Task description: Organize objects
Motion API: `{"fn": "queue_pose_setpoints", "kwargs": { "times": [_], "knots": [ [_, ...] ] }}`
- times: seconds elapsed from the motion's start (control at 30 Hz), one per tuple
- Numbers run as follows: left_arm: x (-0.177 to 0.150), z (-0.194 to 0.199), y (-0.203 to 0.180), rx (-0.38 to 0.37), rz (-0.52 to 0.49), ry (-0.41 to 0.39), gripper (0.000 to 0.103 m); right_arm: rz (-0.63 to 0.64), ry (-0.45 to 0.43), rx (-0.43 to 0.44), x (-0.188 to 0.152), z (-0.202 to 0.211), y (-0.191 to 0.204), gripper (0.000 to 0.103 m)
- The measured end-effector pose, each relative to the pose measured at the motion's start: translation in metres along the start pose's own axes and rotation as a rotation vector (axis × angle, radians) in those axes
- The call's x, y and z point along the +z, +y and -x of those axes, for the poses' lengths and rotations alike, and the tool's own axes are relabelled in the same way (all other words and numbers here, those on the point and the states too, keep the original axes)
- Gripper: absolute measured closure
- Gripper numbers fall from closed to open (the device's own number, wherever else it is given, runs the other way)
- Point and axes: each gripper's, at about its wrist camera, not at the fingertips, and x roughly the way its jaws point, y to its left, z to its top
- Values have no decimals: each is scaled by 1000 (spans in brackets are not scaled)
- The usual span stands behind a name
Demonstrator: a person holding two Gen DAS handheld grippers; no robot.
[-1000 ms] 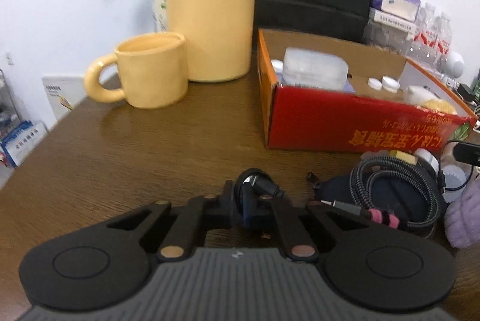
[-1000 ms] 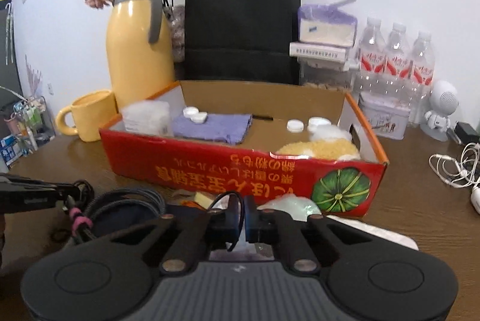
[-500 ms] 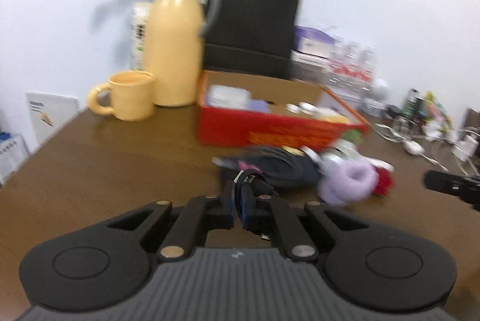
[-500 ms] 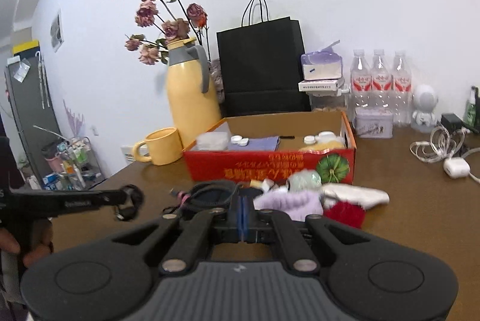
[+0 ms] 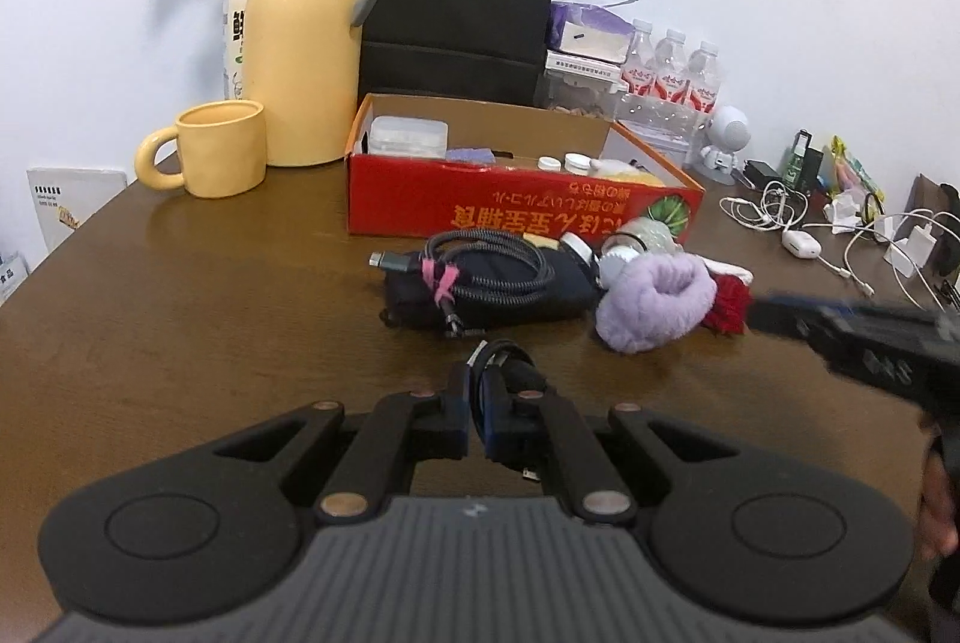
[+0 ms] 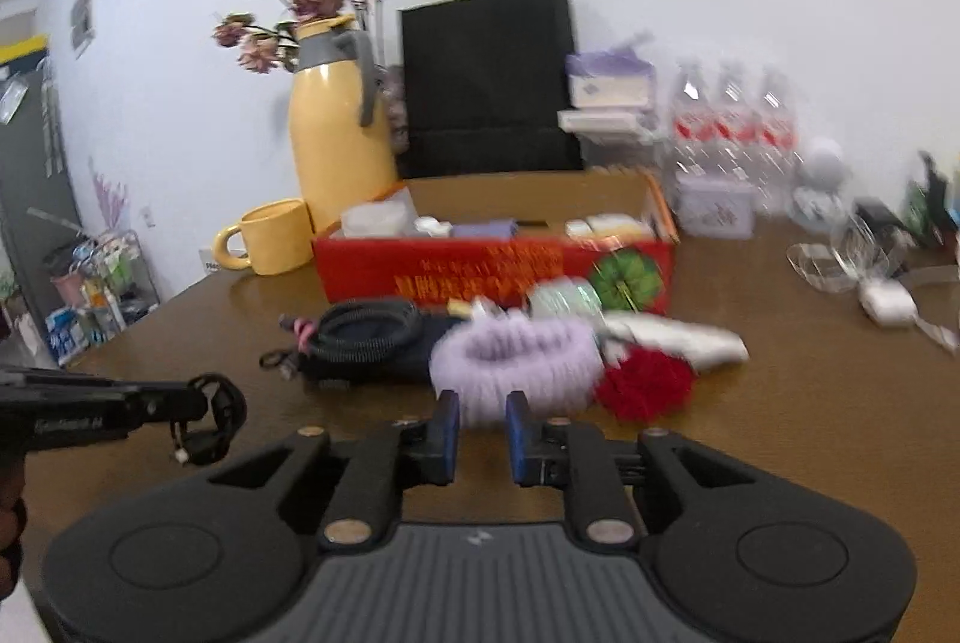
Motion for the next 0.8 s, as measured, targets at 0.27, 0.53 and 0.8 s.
{"fn": "queue_pose_setpoints", "kwargs": {
  "times": [0.27, 0.53, 0.8],
  "knots": [
    [24, -31, 3, 1, -7, -19, 98, 141, 12, 9, 48, -106, -2, 87],
    [23, -49, 9, -5, 1, 11, 98, 171, 94, -56, 16, -128, -14, 79],
    [19, -46, 2, -20, -8, 12, 98, 54, 171, 27, 23, -135, -31, 76]
  ]
}}
